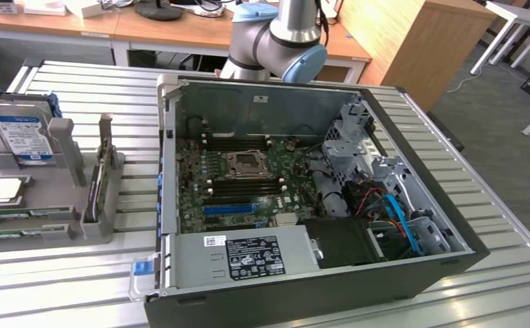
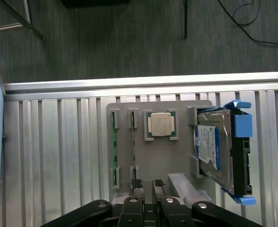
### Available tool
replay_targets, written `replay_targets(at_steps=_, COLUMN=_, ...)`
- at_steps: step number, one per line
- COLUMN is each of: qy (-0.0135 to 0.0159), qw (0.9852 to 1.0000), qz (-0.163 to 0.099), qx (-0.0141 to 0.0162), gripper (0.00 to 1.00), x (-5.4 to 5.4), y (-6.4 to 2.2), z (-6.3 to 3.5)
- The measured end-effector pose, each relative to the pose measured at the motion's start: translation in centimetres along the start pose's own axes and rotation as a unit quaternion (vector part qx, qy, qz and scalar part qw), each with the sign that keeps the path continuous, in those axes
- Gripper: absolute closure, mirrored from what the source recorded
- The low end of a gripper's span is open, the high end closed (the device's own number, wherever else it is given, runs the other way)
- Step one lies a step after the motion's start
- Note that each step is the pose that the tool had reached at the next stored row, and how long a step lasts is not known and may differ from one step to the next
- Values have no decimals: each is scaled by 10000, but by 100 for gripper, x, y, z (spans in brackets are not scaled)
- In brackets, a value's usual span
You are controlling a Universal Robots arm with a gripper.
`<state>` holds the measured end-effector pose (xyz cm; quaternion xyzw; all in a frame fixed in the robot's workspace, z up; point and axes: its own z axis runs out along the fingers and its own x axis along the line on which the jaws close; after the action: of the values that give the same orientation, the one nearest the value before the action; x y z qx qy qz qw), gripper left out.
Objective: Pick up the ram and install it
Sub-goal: 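Pick up the ram and move it above insertion slot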
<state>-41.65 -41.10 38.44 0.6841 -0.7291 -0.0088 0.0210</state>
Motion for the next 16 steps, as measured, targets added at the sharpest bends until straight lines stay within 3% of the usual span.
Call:
replay_targets(at_steps=1, qy=0, qw=10000, qz=0, qx=0, gripper=76, x=0, y=0, z=0)
replay_targets(at_steps=8, qy=0, qw=10000, qz=0, qx=0, gripper=76, x=0, y=0, z=0)
replay_targets(at_steps=10, qy=0, qw=10000, qz=0, qx=0, gripper=75, x=0, y=0, z=0)
replay_targets(at_steps=11, qy=0, qw=10000, qz=-1, qx=0, gripper=69, x=0, y=0, z=0)
replay_targets(at_steps=16, qy=-1, qw=10000, qz=0, qx=1, gripper=69, x=0, y=-1, z=27)
